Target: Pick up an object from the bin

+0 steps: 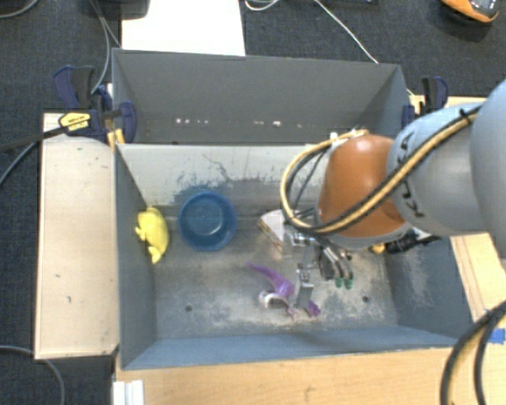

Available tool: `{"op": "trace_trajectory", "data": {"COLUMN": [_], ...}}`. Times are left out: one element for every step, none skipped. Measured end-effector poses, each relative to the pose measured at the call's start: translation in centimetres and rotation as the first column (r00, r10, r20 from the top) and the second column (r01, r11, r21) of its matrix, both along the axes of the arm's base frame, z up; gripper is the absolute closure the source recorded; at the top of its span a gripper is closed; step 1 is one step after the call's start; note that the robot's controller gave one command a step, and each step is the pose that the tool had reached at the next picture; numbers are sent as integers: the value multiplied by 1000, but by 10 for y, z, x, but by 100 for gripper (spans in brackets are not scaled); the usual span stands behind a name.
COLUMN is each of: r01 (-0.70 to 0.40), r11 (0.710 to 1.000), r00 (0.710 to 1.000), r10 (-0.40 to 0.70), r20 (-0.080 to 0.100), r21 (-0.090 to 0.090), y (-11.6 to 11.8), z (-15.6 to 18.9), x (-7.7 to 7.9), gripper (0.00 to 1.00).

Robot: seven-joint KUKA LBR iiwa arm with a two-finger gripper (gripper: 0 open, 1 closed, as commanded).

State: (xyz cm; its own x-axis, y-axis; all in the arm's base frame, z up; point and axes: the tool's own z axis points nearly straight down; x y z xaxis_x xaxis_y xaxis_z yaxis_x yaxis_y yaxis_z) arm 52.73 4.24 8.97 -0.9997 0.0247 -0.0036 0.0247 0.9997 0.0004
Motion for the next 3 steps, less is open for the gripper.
{"op": "trace_trajectory", "data": {"r01": [6,-140,-141], "r11": [1000,990,990], "r00": [1000,990,990], "r10": [-6,140,141], "r20": [-2,3,3], "r21": [2,1,1], "y": [21,26,26], "z": [-16,0,0], "x": [0,53,53], "gripper": [0,100,100]}}
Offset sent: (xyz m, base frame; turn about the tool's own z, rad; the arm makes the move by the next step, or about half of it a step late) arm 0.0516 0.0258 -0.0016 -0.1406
